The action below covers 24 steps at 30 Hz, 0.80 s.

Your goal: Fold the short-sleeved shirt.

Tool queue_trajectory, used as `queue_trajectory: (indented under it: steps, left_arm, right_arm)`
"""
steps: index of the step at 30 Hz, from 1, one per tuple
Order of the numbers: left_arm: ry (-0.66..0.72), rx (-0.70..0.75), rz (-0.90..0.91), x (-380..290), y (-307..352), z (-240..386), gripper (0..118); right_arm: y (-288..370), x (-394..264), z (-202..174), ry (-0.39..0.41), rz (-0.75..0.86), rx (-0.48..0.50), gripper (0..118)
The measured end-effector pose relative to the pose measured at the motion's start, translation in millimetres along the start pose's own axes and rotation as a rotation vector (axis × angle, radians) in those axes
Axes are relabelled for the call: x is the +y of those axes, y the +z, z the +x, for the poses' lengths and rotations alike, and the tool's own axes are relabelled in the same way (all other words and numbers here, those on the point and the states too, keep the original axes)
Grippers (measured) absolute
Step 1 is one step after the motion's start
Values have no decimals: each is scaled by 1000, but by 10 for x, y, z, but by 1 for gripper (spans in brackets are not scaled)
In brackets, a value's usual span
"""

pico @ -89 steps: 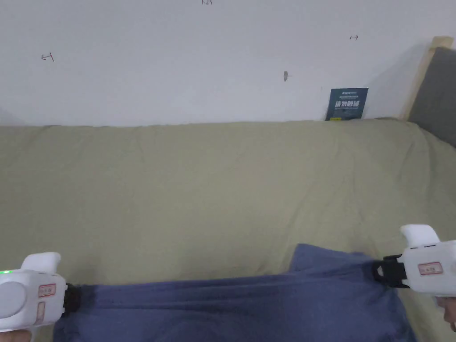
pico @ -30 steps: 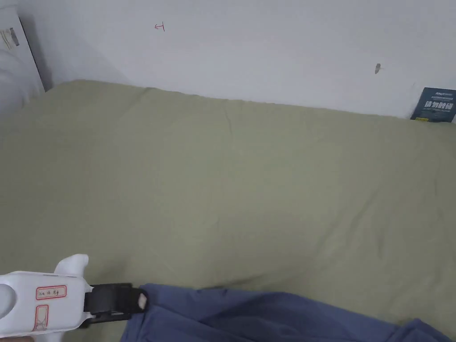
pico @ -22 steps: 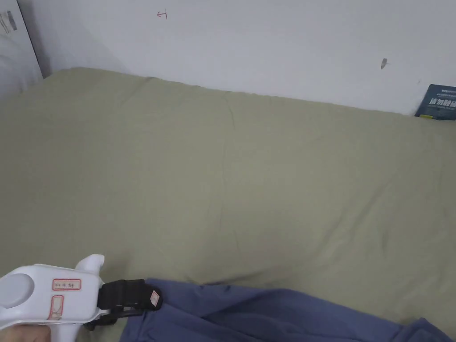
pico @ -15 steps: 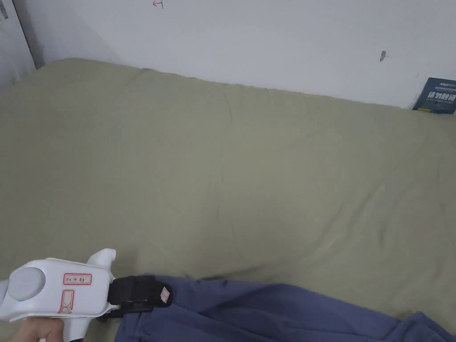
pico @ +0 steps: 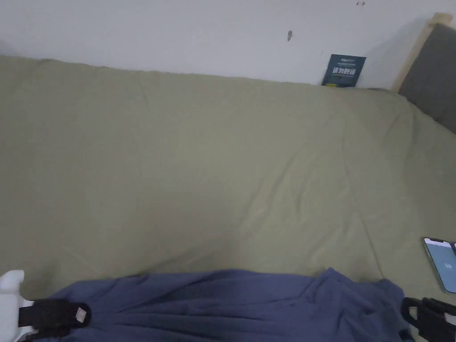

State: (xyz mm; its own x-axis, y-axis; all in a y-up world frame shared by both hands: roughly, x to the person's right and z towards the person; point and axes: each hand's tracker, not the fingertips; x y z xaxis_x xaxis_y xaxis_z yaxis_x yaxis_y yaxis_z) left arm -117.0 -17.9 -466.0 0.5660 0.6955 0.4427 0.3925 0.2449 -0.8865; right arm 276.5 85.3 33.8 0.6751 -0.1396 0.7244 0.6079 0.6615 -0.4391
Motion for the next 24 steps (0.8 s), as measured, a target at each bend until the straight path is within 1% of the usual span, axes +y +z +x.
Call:
queue_trajectory:
  steps: [2,4,5,7,10,12,13,17,19,20,23,24]
  left_arm:
    - [-9,16,19,-16,55,135,9]
    - [17,11,36,-65,82,168,9]
    - [19,6,27,79,98,-51,9]
    - [26,-2,40,86,165,-96,9]
    - [19,35,73,22,372,-3,9]
    - [49,55,105,26,518,-72,9]
    - [47,72,114,4,596,24,9]
    - [74,125,164,-13,949,-56,9]
    - [61,160,166,-21,1072,-48,9]
    - [63,180,185,-29,1122,-34,9]
    - [65,163,181,-6,1136,66,9]
    - [31,186,180,-14,1127,171,10]
  right_arm:
    - [40,18,-14,-1,13,2,0]
    - [74,27,6,-2,23,0,0]
    - [88,33,23,-2,24,1,0]
    - [121,36,30,-4,31,-8,0]
    - [155,41,43,-12,38,-1,0]
    - [163,27,59,-20,40,5,0]
    - [161,19,58,-21,41,6,0]
    - [144,-3,66,-26,42,18,0]
    - [107,-28,81,-26,45,24,0]
    - [105,-28,78,-26,44,27,0]
    - [102,-19,64,-23,48,28,0]
    - [98,-22,63,-27,47,32,0]
